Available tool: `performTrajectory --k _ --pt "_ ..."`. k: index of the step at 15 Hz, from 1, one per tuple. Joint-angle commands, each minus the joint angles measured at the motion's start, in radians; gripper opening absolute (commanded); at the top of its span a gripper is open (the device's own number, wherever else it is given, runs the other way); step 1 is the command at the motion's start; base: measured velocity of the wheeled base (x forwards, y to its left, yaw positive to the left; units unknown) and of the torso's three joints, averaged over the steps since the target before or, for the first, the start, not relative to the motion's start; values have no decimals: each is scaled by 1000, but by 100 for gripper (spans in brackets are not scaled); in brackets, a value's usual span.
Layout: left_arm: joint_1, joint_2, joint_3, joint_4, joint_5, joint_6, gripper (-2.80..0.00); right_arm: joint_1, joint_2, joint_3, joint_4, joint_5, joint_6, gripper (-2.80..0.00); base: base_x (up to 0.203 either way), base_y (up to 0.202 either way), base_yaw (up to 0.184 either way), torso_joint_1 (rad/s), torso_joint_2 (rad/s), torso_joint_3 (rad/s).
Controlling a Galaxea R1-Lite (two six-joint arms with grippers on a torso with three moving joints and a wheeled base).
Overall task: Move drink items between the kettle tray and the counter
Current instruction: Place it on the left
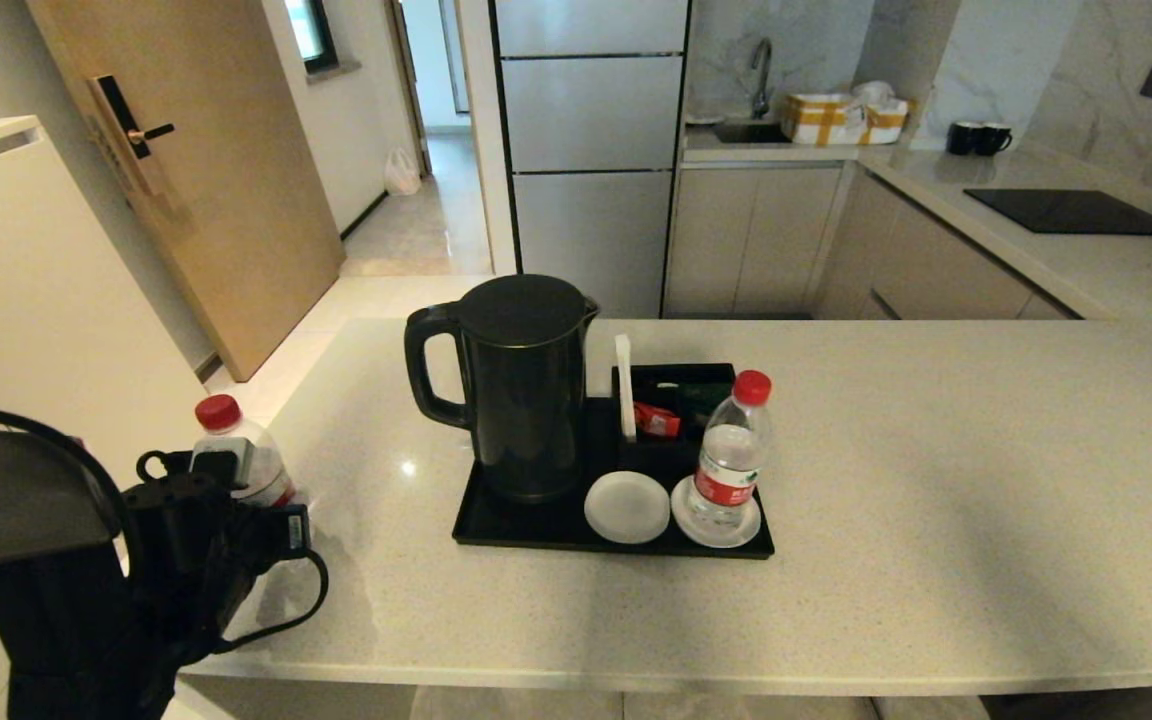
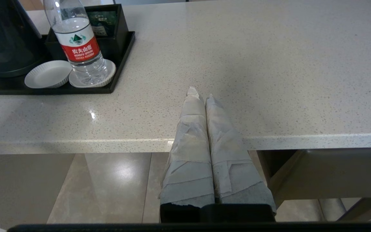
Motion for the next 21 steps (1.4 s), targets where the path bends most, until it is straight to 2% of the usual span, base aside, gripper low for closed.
performTrajectory --k 1,15,21 --pt "7 6 2 -11 -1 -4 0 0 0 -2 0 0 0 -280 0 0 0 0 0 0" --pt "-9 -81 40 -11 3 8 0 0 0 0 0 0 0 -280 0 0 0 0 0 0" --pt "-40 -227 146 -11 7 15 0 0 0 0 0 0 0 -280 0 0 0 0 0 0"
